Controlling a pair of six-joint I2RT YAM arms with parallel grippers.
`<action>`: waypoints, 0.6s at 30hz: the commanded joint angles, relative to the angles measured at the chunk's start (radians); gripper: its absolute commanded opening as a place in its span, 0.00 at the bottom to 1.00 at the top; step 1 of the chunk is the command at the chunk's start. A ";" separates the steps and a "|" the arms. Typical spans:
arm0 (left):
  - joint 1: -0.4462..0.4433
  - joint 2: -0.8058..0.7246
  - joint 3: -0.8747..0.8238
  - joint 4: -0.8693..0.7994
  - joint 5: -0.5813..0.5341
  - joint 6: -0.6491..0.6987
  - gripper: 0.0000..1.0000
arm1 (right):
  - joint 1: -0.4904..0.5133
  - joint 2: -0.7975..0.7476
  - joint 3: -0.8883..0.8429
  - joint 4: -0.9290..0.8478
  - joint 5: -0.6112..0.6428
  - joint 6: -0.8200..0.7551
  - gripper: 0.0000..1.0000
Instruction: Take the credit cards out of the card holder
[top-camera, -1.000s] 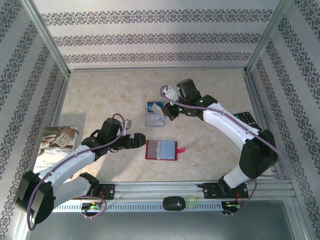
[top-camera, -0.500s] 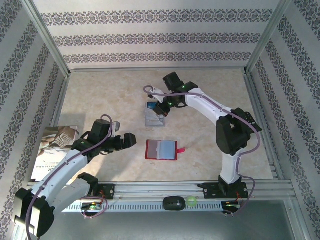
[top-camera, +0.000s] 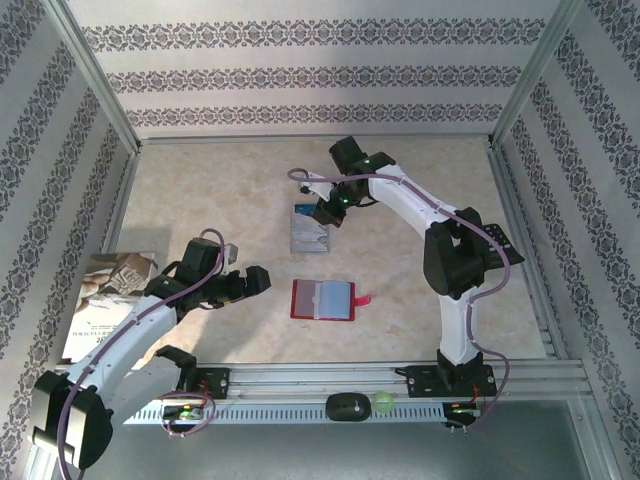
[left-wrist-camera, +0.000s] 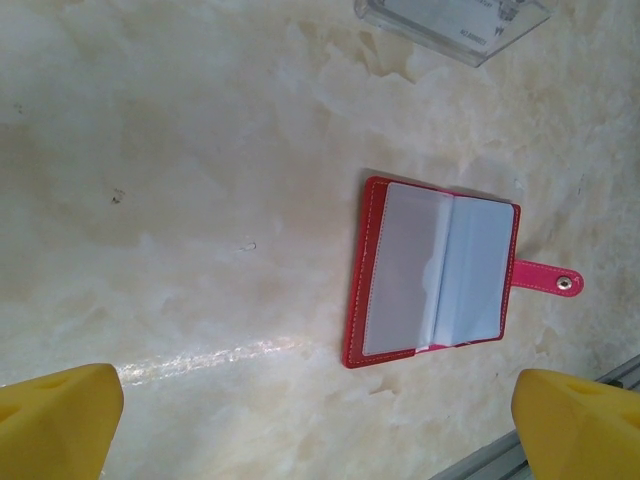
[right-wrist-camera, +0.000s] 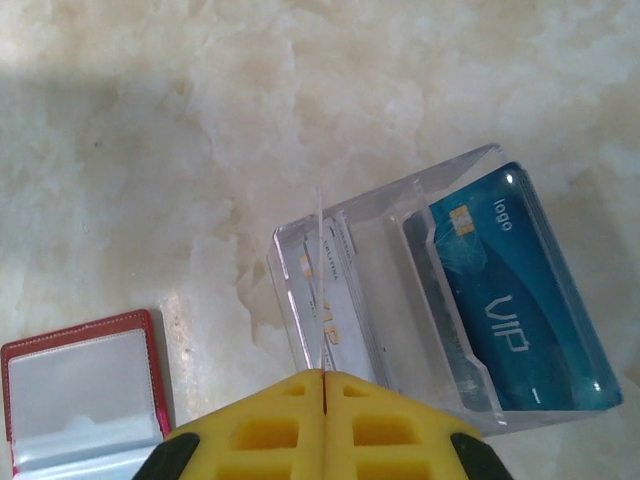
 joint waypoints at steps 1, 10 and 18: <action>0.021 0.013 0.016 -0.032 0.005 0.008 1.00 | -0.005 0.025 0.041 -0.074 -0.012 -0.070 0.00; 0.033 0.047 0.011 -0.020 0.010 0.012 1.00 | -0.003 0.079 0.089 -0.105 -0.003 -0.117 0.00; 0.045 0.083 0.018 -0.014 0.014 0.021 1.00 | -0.002 0.129 0.139 -0.115 0.019 -0.132 0.00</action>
